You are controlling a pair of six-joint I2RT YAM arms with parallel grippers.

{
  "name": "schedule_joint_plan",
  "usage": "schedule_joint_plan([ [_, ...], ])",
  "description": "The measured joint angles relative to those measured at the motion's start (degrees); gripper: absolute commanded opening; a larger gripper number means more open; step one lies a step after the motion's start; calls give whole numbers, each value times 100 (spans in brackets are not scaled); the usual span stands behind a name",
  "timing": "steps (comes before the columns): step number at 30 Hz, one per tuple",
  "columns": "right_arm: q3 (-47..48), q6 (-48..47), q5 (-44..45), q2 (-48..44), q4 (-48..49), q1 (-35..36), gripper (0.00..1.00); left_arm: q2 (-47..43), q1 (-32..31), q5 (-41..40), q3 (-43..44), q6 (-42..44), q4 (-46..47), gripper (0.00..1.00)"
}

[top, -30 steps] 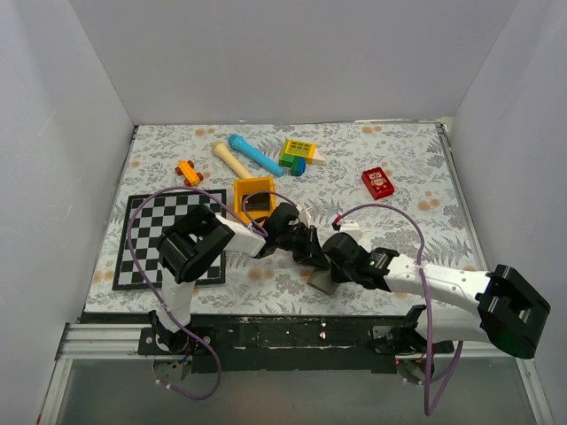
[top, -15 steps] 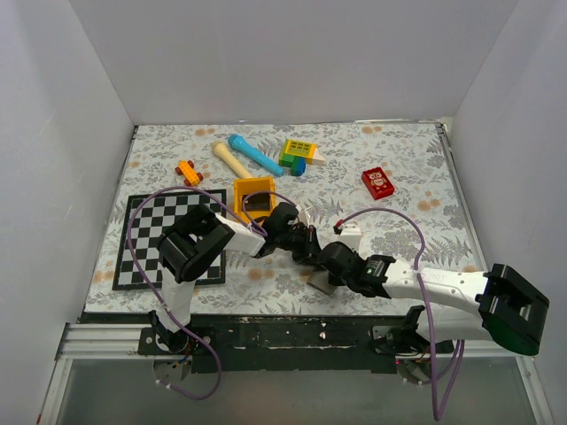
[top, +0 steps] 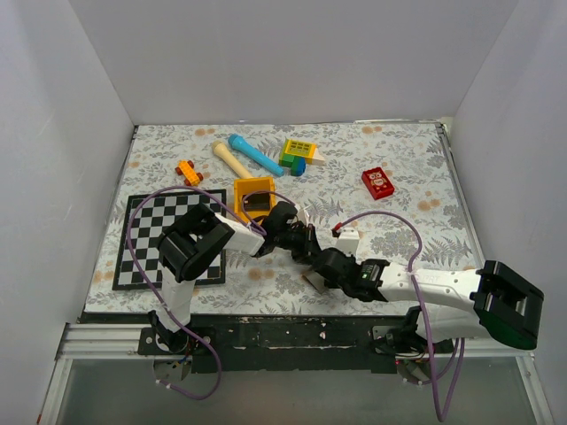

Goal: Put the credit cards into the card holder
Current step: Close the card holder at the center of the board, then reset both arms

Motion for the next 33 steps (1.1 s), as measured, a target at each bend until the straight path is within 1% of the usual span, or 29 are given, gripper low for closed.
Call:
schedule_joint_plan([
  [5, 4, 76, 83, 17, -17, 44, 14, 0, 0, 2, 0, -2, -2, 0],
  [9, 90, 138, 122, -92, -212, 79, 20, 0, 0, 2, 0, -2, -11, 0],
  [12, 192, 109, -37, -275, -693, 149, 23, -7, -2, -31, 2, -2, -7, 0],
  [16, 361, -39, -94, -898, -1622, 199, 27, -50, -20, -116, 13, 17, -79, 0],
  [20, 431, -101, -22, -1655, -1928, 96, 33, -227, -50, -413, 28, 149, -356, 0],
  [21, 431, -109, -7, -1812, -1991, 76, 36, -286, -48, -522, 48, 199, -476, 0],
  [22, 431, -136, 0, -1934, -2039, 46, 41, -343, -46, -643, 68, 256, -595, 2],
  [23, 431, -164, 9, -2026, -2079, 20, 43, -407, -42, -767, 98, 315, -743, 8],
  [27, 446, -363, 13, -2205, -2168, -57, 61, -721, -35, -1355, 260, 597, -1414, 25],
  [31, 645, -647, 33, -2236, -2271, -136, 64, -1252, -9, -1838, 439, 835, -2100, 40],
  [33, 820, -776, 76, -2262, -2284, -168, 64, -1508, 7, -2046, 603, 946, -2402, 45],
])
